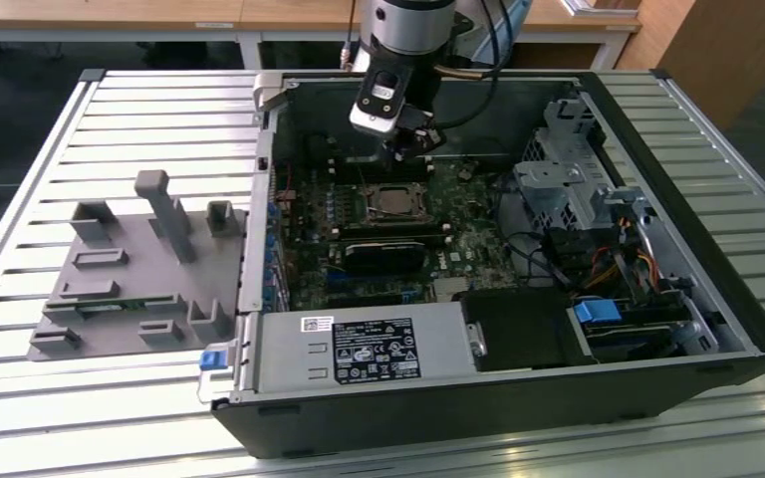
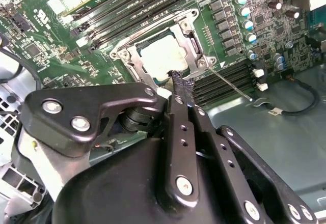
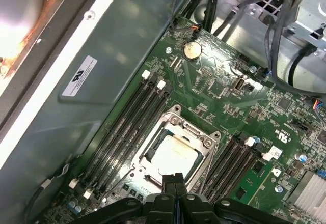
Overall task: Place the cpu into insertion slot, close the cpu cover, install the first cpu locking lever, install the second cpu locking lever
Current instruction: 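Install the first cpu locking lever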
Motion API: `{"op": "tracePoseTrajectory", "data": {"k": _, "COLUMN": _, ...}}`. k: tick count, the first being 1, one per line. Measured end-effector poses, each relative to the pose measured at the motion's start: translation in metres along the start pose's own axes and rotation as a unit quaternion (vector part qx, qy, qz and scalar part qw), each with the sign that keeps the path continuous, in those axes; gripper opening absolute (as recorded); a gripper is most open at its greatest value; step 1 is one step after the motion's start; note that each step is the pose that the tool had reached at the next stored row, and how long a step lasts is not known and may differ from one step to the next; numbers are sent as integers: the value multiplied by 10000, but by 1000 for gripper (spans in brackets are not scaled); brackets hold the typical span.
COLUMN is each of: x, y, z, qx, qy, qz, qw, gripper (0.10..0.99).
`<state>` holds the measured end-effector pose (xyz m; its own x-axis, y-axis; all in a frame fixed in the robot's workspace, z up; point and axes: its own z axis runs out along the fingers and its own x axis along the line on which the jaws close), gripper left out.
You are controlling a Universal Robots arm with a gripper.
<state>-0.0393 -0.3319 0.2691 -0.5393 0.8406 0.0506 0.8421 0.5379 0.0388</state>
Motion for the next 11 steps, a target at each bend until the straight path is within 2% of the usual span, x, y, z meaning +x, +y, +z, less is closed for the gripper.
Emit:
{"op": "tracePoseTrajectory", "data": {"k": 6, "x": 0, "y": 0, "z": 0, "qx": 13, "qy": 10, "qz": -260, "qw": 9997, "gripper": 106}}
{"op": "tracePoseTrajectory", "data": {"k": 11, "x": 0, "y": 0, "z": 0, "qx": 26, "qy": 20, "qz": -521, "qw": 9986, "gripper": 106}}
